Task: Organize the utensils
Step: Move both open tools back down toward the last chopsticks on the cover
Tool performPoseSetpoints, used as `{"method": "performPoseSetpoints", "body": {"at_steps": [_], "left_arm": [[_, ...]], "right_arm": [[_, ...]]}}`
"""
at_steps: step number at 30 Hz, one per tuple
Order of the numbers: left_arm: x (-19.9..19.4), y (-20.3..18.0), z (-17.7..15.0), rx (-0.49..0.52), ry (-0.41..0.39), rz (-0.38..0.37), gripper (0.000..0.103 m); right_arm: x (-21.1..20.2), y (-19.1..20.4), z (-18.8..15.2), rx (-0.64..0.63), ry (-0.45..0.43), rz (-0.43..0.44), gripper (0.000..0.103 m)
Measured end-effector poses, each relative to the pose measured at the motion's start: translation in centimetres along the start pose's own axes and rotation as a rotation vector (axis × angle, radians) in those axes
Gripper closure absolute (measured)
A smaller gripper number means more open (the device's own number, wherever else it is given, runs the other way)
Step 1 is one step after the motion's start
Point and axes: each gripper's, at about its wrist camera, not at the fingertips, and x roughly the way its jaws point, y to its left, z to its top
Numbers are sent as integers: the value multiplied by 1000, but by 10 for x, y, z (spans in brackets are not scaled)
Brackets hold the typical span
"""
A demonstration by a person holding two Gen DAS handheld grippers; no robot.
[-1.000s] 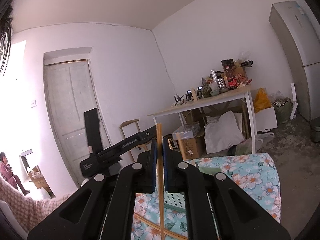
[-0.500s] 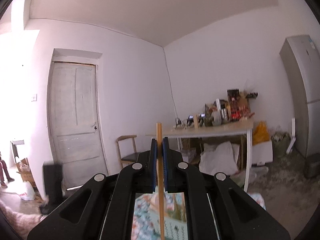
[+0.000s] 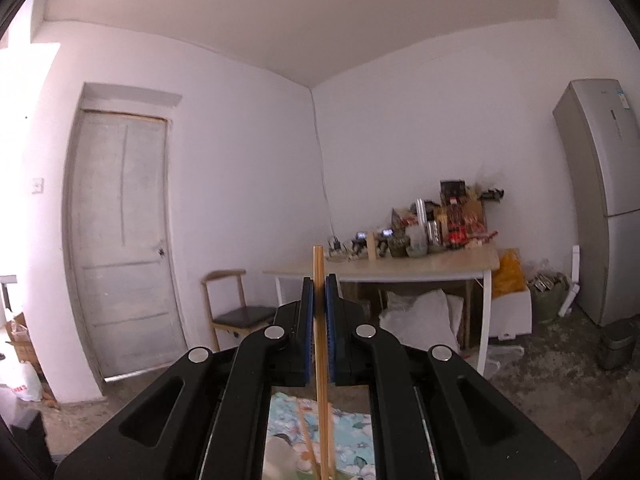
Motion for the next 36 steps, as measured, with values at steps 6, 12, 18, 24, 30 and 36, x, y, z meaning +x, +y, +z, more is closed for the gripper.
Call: {"method": "performPoseSetpoints", "body": {"at_steps": [6, 12, 18, 24, 30, 36], "left_arm": [[7, 6, -4, -23, 18, 4, 16], [8, 8, -6, -46, 31, 6, 16], [3, 7, -5, -45, 25, 3, 16], [-5, 4, -4, -60, 14, -8, 16], [-15, 0, -3, -52, 4, -7, 15], [-18, 0, -3, -53, 5, -3, 15]], "right_arm": [[28, -13, -25, 24, 68, -24, 97], [52, -24, -59, 76, 209, -16, 87], [34, -25, -56, 110, 196, -2, 53], [-6, -23, -36, 133, 142, 9, 49], [-57, -15, -30, 149, 113, 19, 47], [-94, -7, -57, 225, 148, 51, 47]]}}
